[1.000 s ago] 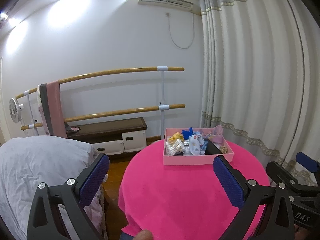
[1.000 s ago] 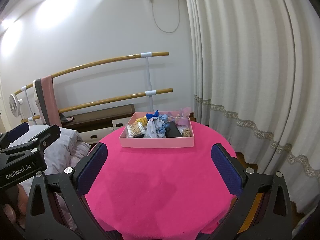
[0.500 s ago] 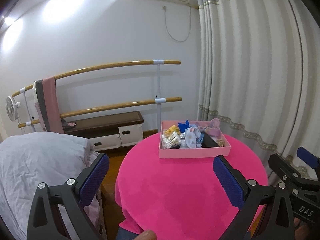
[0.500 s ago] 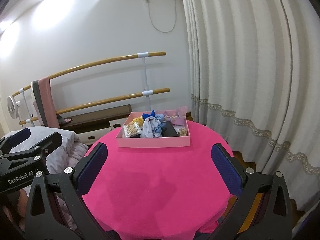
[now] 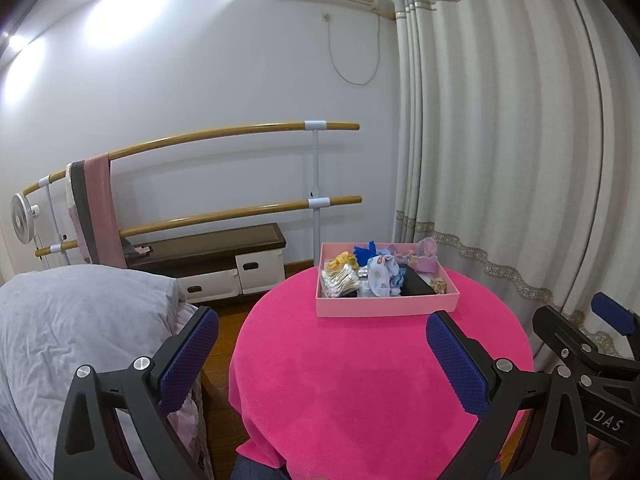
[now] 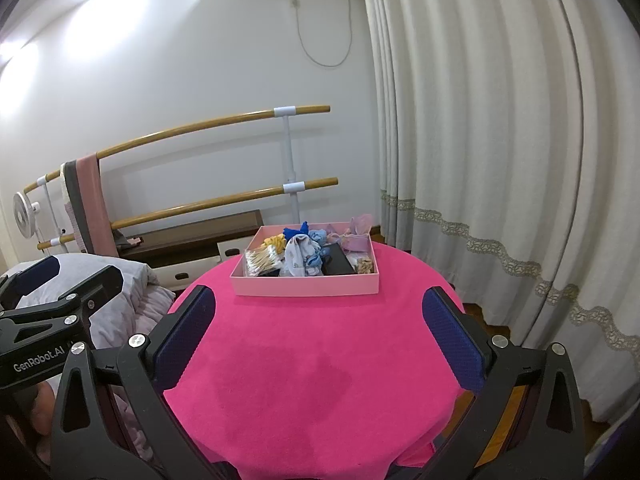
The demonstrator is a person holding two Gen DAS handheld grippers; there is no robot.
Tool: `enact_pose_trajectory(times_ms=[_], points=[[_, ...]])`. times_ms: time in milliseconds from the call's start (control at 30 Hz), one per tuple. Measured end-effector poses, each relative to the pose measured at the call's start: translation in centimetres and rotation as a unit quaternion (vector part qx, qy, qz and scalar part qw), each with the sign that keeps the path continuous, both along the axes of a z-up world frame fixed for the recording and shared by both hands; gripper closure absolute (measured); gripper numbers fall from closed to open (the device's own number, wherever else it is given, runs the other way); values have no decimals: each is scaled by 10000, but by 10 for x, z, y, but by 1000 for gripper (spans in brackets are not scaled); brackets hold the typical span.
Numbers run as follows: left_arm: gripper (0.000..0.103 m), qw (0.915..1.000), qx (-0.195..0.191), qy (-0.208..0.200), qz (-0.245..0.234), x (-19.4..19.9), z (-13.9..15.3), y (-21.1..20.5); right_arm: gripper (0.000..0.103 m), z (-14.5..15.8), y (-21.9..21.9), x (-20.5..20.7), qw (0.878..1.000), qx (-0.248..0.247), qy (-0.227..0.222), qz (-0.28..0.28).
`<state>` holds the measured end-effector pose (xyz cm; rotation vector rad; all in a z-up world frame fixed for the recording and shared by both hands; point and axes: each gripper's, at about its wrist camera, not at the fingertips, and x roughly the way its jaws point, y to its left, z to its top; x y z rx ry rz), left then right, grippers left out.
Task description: Organize soft objects
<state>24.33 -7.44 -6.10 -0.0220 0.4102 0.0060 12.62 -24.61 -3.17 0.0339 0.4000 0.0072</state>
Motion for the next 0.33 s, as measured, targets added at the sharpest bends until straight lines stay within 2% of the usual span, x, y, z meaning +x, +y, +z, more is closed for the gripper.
enact_pose_trajectory(times_ms=[333], points=[[0, 9999, -85, -41, -45, -7, 4, 0, 0, 0, 0, 0, 10000, -11, -8, -2]])
